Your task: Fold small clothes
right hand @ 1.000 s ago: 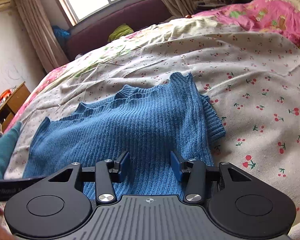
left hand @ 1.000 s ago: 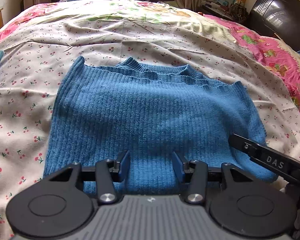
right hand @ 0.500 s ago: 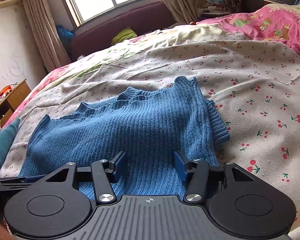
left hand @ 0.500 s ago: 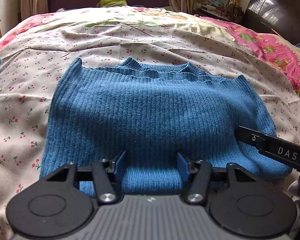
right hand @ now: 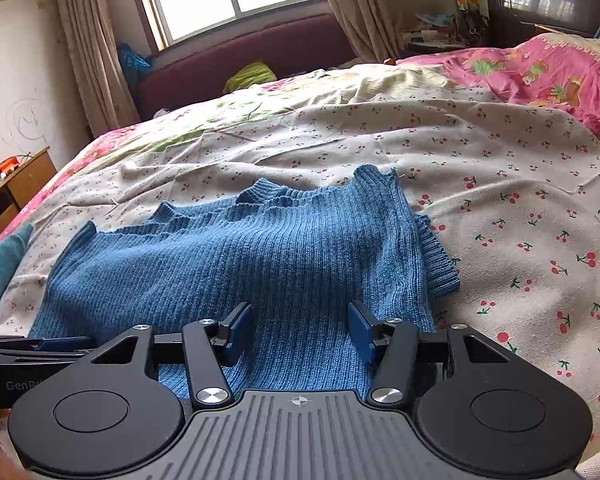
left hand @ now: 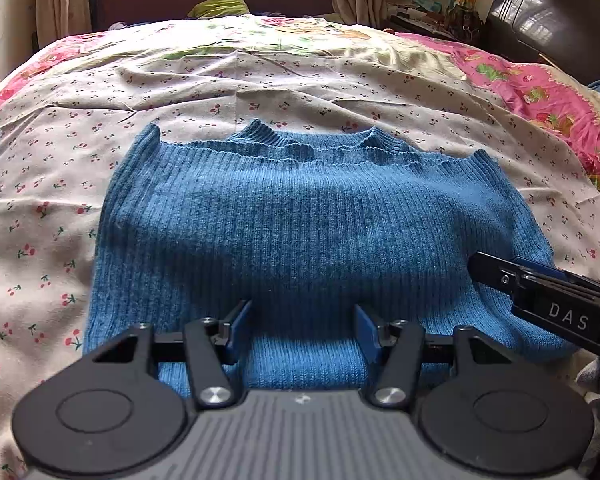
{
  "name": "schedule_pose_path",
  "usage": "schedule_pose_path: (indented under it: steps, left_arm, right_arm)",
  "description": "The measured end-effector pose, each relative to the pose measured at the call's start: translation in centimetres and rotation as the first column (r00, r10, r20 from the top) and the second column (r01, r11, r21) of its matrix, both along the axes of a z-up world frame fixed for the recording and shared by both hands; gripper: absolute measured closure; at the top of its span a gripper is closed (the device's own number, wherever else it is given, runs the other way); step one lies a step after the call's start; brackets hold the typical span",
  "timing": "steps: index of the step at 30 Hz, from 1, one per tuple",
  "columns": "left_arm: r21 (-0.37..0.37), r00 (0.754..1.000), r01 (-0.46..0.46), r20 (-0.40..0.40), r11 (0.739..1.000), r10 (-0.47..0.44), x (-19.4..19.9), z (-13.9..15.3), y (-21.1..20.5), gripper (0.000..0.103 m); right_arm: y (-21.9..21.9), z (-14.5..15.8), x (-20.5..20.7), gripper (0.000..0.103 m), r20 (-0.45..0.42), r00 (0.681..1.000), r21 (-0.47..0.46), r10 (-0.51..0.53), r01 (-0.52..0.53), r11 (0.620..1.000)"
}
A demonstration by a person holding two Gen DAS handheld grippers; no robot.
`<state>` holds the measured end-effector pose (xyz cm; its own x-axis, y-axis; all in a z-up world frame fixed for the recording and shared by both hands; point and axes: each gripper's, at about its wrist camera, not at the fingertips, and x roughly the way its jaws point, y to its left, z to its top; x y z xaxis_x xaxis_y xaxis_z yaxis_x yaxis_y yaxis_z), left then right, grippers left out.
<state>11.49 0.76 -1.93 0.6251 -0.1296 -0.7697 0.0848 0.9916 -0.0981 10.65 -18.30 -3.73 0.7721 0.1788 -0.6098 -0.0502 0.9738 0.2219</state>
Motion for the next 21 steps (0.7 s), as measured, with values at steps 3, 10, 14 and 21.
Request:
schedule_pose_path:
  steps: [3,10,14,21]
  left_arm:
    - [-0.008,1.000,-0.002,0.004,1.000,0.002,-0.1,0.1,0.0,0.037]
    - [0.000,1.000,-0.002,-0.008,1.000,0.002,0.0,-0.3,-0.1,0.037]
    - [0.001,1.000,-0.004,-0.009,1.000,0.004,0.0,-0.4,-0.1,0.036]
    - [-0.019,1.000,-0.009,-0.002,1.000,0.009,-0.2,-0.5,0.3,0.036]
  right_arm:
    - [0.0,0.4,-0.4,0.051,0.026,1.000,0.000,-0.010,0.010,1.000]
    - [0.9,-0.4,0.1,0.051,-0.004,1.000,-0.068,0.004,-0.004,0.998]
    - [0.8,-0.5,0.1,0.050,-0.008,1.000,-0.063,0.005,-0.006,0.998]
    - [1.1,-0.7,0.2,0.048,-0.006,1.000,-0.083,0.014,-0.015,0.996]
